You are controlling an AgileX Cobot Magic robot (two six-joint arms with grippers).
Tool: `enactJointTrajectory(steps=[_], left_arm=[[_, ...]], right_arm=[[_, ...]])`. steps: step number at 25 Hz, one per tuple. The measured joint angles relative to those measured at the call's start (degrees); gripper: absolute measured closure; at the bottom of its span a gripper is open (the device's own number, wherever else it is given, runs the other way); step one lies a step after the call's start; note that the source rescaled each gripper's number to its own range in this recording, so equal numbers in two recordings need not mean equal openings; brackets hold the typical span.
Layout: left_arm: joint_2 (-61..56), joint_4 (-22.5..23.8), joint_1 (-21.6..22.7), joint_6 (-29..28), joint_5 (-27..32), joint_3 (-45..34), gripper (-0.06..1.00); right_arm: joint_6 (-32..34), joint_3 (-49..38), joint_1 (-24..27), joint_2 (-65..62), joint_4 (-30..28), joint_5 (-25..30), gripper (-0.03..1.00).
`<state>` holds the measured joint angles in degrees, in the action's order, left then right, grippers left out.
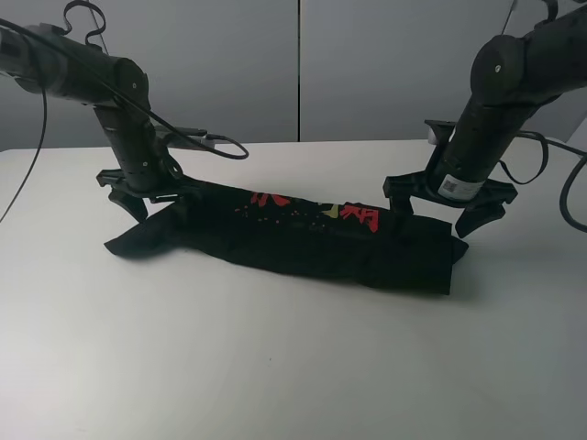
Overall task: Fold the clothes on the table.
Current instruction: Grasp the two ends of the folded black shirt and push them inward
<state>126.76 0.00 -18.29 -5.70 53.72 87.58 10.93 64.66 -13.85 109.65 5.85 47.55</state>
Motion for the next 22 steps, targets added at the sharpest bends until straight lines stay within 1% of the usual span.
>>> enactJointTrajectory(steps=[3,7,9,14,19,22], left_arm=[[0.09,0.00,0.00,-0.11,2.48,0.00,-0.05],[0.13,1.82,0.00,-0.22,7.57,0.00,-0.05],[0.22,3.12,0.00,-0.93,8.81,0.00,-0.05],[0.22,3.60,0.00,-1.39,8.21,-0.94,-0.05],[-0.79,0.00,0.00,0.49,5.13,-1.08,-0.05],[-2.51,-0.60,0.00,0.49,2.23,-1.08,-0.05]], right_arm=[[-0.73,0.79,0.22,0.46,0.89,0.09,-0.03],[-1.17,0.92,2.05,0.50,1.00,0.53,-0.03],[-2.30,0.92,3.02,0.60,1.28,0.76,-0.03],[-4.33,0.92,3.31,0.60,2.43,0.76,-0.03],[-5.06,0.92,3.31,0.60,2.43,0.54,-0.03],[-5.56,0.92,3.31,0.60,2.56,0.43,-0.03]])
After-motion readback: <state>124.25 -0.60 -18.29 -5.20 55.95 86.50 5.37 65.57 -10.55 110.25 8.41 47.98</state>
